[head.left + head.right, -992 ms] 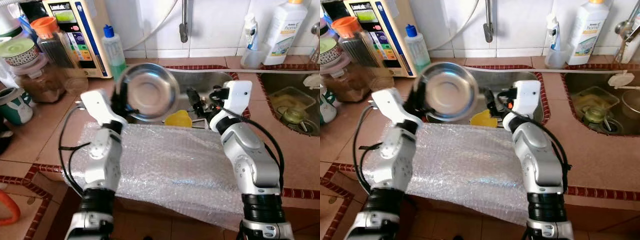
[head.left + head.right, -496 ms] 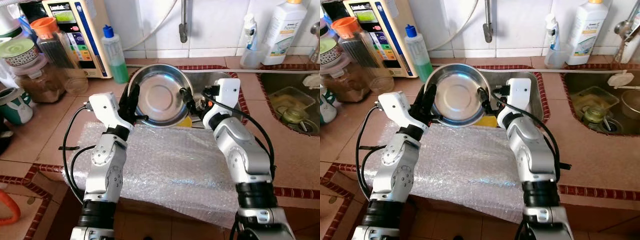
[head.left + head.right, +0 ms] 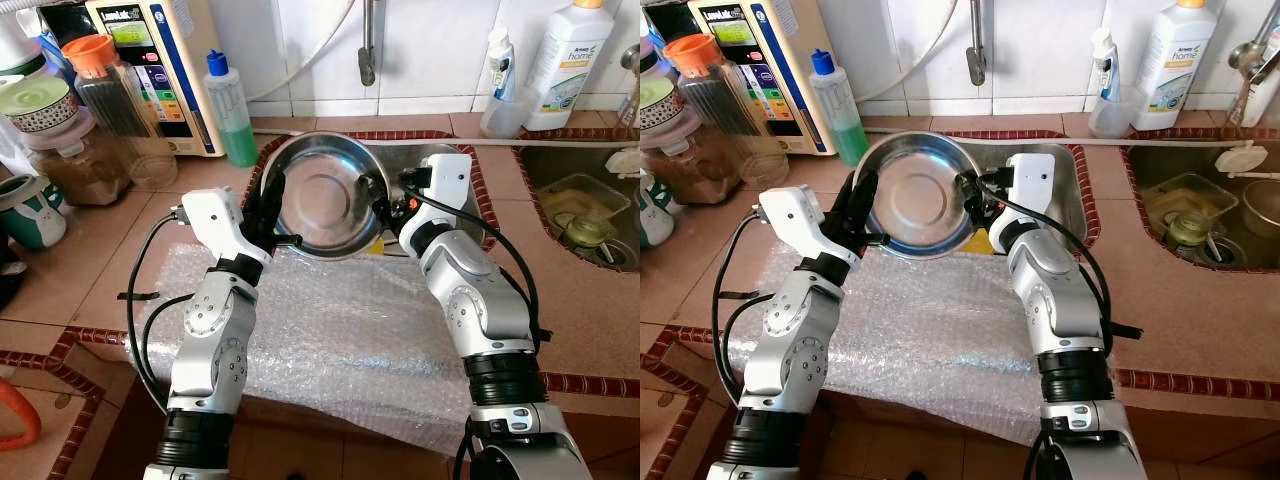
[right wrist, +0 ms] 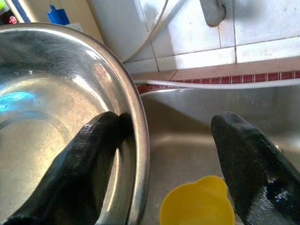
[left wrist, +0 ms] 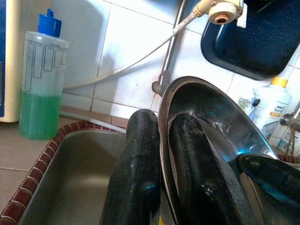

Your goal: Kitchen organization

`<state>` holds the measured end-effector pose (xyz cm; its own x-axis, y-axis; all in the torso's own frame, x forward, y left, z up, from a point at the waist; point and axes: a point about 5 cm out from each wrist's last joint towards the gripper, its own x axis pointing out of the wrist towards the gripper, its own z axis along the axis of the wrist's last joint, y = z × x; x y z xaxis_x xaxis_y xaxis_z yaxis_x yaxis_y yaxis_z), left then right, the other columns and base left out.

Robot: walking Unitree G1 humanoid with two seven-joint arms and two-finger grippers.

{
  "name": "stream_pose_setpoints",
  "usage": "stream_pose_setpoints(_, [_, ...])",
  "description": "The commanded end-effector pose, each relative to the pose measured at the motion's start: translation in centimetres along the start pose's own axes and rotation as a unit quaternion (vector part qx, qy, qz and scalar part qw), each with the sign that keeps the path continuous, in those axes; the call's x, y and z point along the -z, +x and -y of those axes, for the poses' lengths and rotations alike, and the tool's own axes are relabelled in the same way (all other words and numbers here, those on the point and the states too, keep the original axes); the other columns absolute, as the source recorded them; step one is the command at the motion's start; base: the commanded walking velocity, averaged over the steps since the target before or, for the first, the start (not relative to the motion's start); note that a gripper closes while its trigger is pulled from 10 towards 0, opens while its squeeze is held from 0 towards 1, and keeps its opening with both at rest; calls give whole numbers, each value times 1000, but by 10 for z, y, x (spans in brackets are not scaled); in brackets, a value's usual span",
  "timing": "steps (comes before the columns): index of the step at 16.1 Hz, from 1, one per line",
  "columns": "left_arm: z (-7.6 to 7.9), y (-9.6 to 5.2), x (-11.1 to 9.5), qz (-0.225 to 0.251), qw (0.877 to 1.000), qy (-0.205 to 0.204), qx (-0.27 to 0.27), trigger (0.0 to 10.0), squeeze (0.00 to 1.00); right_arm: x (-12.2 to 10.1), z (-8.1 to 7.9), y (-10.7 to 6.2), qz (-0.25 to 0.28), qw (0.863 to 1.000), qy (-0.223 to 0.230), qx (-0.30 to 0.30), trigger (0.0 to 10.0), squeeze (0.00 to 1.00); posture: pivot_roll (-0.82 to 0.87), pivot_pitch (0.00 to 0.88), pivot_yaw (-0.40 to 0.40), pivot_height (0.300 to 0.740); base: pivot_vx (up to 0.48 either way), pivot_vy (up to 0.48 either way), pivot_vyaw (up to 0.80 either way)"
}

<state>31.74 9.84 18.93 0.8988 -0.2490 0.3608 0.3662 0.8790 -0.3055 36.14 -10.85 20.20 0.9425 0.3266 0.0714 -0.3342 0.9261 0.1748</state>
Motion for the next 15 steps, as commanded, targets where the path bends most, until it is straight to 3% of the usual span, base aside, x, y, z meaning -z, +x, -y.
stream_pose_setpoints(1, [11, -2, -5, 10, 999, 6, 31, 0, 0, -10, 5, 4, 16, 1000, -3, 21, 0, 0, -230, 99, 133, 740, 0, 0, 0])
stream_pose_setpoints(7, [19, -1, -3, 7, 999, 2, 45, 0, 0, -14, -4, 12, 15, 1000, 10, 4, 0, 0, -236, 97, 129, 740, 0, 0, 0])
stream_pose_setpoints(15, [25, -1, -6, 13, 998, -7, 61, 0, 0, -12, 7, 14, 8, 997, 68, 35, 0, 0, -236, 92, 132, 740, 0, 0, 0])
